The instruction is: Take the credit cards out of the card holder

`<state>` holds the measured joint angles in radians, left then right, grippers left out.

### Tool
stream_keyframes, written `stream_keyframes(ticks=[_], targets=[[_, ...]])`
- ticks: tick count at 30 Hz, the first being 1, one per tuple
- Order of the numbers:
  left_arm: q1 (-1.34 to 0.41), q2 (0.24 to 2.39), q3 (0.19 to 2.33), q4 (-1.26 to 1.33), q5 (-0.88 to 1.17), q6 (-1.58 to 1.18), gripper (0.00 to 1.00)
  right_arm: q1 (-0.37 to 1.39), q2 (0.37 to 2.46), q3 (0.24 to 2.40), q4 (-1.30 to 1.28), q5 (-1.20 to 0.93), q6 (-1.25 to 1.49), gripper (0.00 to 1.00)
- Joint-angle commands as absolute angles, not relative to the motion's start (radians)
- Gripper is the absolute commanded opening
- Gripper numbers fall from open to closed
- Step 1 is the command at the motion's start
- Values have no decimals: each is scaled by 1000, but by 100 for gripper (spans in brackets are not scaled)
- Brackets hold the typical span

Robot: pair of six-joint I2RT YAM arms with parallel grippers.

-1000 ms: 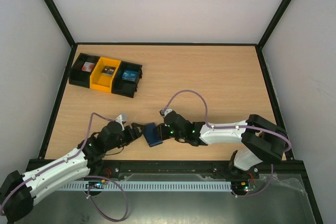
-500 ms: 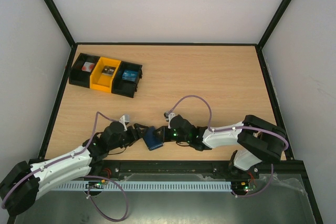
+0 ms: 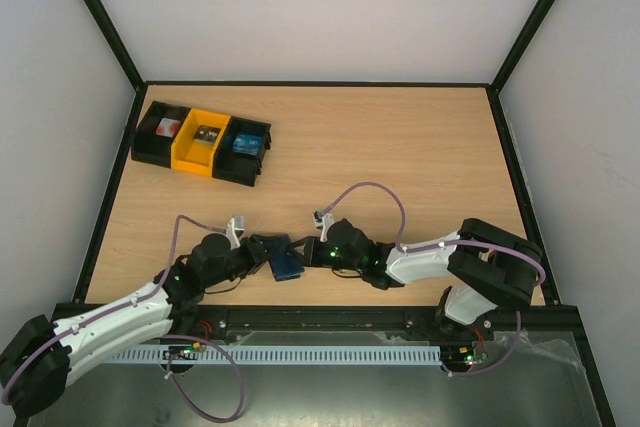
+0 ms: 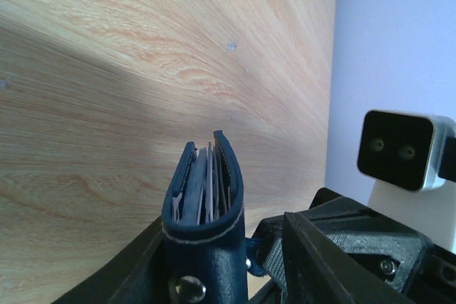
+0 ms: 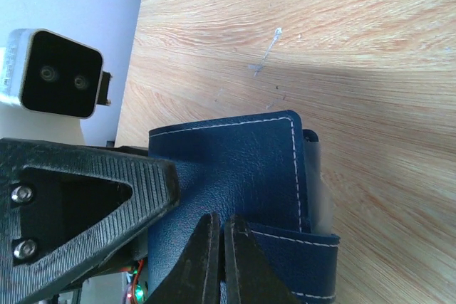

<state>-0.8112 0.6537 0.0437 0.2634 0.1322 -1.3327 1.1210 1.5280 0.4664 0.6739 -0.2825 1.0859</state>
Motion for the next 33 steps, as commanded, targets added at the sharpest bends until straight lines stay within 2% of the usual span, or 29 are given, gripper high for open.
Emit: stream_keyframes(ticks=[1,3,7,8,18,23,25,28,33], targets=[[-814,634,26,286,125,-1355,38,1128,1530,452,747,-275,1100,2],[-813,633,19,290,124,-1358,31,1128,1525,447,733,-267,1090,2],[-814,633,19,288,127,-1350,6,1127,1514,450,655,-242,1038,2],[-814,632,21,282,126,-1346,3,1128,1510,449,634,-231,1026,2],[-813,640,29,253,126,-1317,3,1126,1422,434,374,-31,893,2],[-814,649,32,251,127,-1308,3,1126,1405,438,342,-49,853,2],[-815,653,32,253,128,-1305,3,1126,1401,441,359,-105,845,8],[-814,660,37,253,133,-1304,3,1128,1375,444,375,-174,849,27],[-815,675,48,257,139,-1294,3,1129,1365,451,369,-196,852,43]])
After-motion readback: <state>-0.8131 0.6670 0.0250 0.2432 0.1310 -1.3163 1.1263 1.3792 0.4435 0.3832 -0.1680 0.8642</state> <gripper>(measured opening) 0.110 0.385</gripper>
